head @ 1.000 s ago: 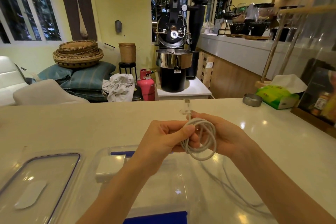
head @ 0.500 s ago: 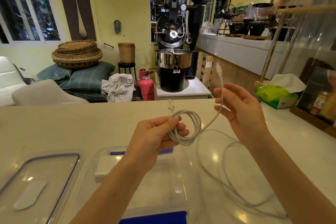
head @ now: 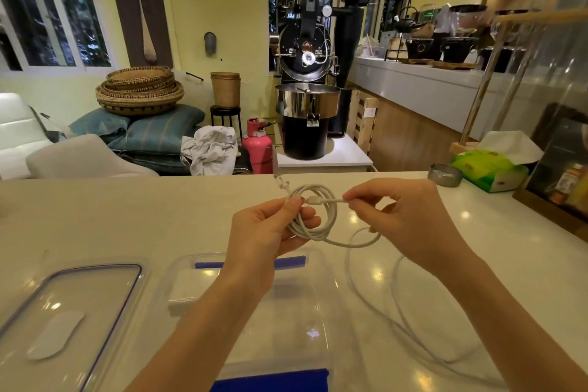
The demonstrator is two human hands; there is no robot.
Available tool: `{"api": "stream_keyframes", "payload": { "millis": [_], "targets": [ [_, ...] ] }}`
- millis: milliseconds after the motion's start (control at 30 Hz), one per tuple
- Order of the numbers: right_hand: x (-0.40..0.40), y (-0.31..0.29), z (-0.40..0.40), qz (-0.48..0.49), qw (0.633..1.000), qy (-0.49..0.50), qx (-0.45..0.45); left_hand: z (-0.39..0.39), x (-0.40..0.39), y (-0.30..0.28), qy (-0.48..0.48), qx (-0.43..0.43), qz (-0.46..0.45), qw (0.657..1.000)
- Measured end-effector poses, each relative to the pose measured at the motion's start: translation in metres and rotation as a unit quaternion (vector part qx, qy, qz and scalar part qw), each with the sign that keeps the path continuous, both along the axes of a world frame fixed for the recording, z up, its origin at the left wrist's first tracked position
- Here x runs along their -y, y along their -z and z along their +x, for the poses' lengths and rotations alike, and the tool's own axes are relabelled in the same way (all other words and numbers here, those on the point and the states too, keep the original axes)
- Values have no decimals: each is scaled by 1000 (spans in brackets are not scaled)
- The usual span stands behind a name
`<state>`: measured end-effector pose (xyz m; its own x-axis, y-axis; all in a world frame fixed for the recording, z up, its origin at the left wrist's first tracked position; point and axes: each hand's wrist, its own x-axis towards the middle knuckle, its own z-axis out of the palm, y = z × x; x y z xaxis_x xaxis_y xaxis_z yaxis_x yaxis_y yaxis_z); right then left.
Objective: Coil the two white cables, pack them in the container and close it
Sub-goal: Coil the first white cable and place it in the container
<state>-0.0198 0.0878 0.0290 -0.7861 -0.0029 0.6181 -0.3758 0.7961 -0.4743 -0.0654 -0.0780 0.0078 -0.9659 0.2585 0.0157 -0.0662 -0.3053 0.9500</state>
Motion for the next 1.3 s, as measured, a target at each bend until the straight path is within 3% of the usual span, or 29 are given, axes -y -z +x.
{"api": "stream_keyframes", "payload": {
  "millis": [167,300,367,467,567,667,733,833,933,1067,1300],
  "targets": [
    [9,8,0,100,990,26,-92,6,-5,1,39,-18,-28,999],
    [11,9,-4,107,992,53,-46,8,-4,-2,75,-30,-25,996],
    [11,8,-4,47,998,10,37,9,-3,-3,92,-42,-25,995],
    [13,7,-6,-139,975,-105,142,10,-3,-3,116,-62,-37,991],
    [10,5,-7,-330,903,-151,231,9,-2,-2,119,-69,-50,989],
    [6,5,-12,-475,765,-233,366,8,-2,-2,110,-87,-75,987],
    [7,7,-13,-544,680,-271,410,7,-2,-1,102,-102,-92,985],
    [9,9,-14,-622,630,-249,393,5,1,-1,98,-107,-92,985],
    [1,10,-21,-689,626,-176,321,6,0,-2,119,-102,-96,983],
    [-4,19,-29,-694,683,-77,214,16,-7,0,164,-87,-106,977],
    [-12,14,-26,-697,713,13,72,12,-6,-1,167,-44,-83,981]
  ]
}}
